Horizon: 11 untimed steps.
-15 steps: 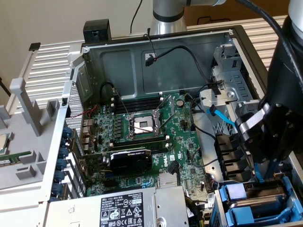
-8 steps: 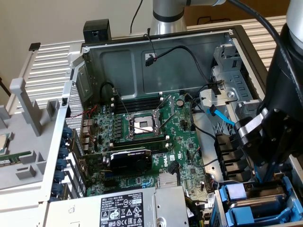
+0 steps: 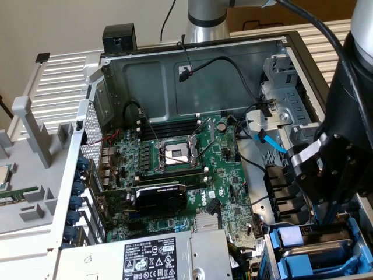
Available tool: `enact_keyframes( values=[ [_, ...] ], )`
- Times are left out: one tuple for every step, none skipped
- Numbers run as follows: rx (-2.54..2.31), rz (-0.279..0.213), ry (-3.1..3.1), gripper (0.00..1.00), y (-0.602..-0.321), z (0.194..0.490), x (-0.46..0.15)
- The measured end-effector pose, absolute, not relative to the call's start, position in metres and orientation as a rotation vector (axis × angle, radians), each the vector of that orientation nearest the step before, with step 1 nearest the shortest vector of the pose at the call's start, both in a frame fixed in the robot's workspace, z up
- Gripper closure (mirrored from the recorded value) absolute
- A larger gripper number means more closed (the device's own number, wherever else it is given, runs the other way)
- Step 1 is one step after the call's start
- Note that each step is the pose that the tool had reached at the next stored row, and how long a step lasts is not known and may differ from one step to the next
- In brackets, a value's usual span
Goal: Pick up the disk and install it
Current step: 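Insert the second disk wire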
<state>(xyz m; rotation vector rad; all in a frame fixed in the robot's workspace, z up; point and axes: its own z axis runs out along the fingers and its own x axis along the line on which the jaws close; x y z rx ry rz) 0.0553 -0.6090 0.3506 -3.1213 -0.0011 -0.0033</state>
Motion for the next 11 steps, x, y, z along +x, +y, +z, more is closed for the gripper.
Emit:
enact_keyframes(
  values=[
    [-3.121, -0.003, 0.004, 0.89, -0.6090, 0.3506, 0.0553],
    [-3.121, -0.003, 0.005, 0.89, -0.6090, 0.3505, 0.0553],
    [-3.121, -0.003, 0.005, 0.89, -0.6090, 0.3504, 0.0553],
    [-3.121, -0.003, 0.005, 0.89, -0.6090, 0.3503, 0.0553],
    [-3.121, -0.003, 0.005, 0.89, -0.6090, 0.3500, 0.0553],
    [-3.121, -0.003, 0.005, 0.89, -0.6090, 0.3497, 0.0553],
    [-3.121, -0.003, 0.006, 0.89, -0.6090, 0.3494, 0.0552],
    [-3.120, -0.003, 0.006, 0.89, -0.6090, 0.3491, 0.0551],
    [-3.120, -0.003, 0.006, 0.89, -0.6090, 0.3488, 0.0551],
    [-3.120, -0.003, 0.006, 0.89, -0.6090, 0.3486, 0.0551],
    [-3.119, -0.003, 0.006, 0.89, -0.6090, 0.3482, 0.0551]
  ],
)
